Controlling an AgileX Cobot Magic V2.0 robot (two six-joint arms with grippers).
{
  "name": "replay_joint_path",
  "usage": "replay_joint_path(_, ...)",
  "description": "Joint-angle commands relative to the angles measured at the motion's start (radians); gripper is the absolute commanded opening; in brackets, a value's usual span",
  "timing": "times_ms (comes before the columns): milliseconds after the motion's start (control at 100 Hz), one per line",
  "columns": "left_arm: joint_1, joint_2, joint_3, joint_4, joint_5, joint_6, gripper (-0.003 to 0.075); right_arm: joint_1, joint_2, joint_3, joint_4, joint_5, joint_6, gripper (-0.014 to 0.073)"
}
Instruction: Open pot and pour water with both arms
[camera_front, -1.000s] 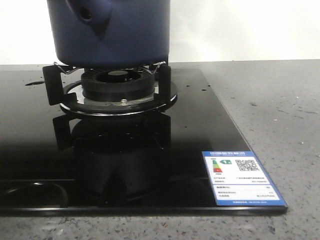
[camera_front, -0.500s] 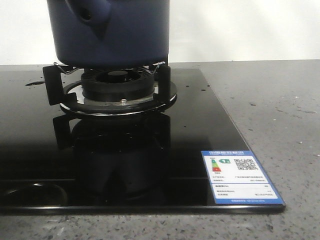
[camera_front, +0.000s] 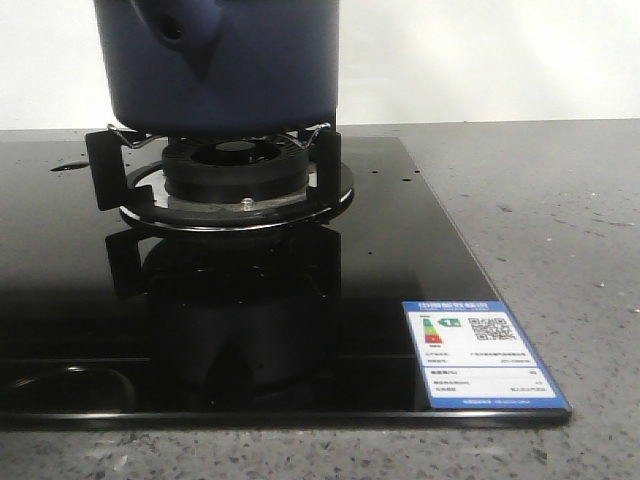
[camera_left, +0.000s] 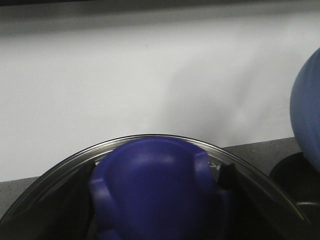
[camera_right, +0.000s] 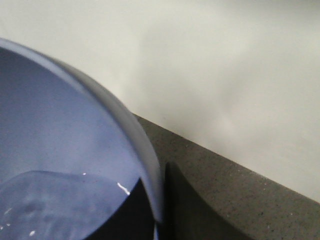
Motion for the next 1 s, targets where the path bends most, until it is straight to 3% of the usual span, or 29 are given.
replay_joint_path(0,0.001,-0.024,-0.033,-0.008,-0.099,-0.002,0.0334,0.005,-0.105,0.076,0.011,-0.259,-0.013,-0.0042)
replay_joint_path(100,0.001,-0.024,-0.033,-0.008,-0.1,-0.002,0.0334,0.01,-0.144,0.202,0.0,-0.452,-0.013,-0.0042)
replay_joint_path(330,0.001,-0.024,-0.033,-0.008,-0.102,-0.002,0.0334,0.031,-0.17,0.381,-0.029,-0.729,-0.013,-0.0042)
replay_joint_path(840,0.001,-0.024,-0.033,-0.008,-0.114,-0.002,0.0334,0.091,-0.17,0.609,-0.045,-1.319,0.004,-0.0043)
replay_joint_path(990,0.001,-0.024,-0.033,-0.008,-0.114,-0.002,0.0334,0.089,-0.17,0.611,-0.049,-1.418,0.004,-0.0043)
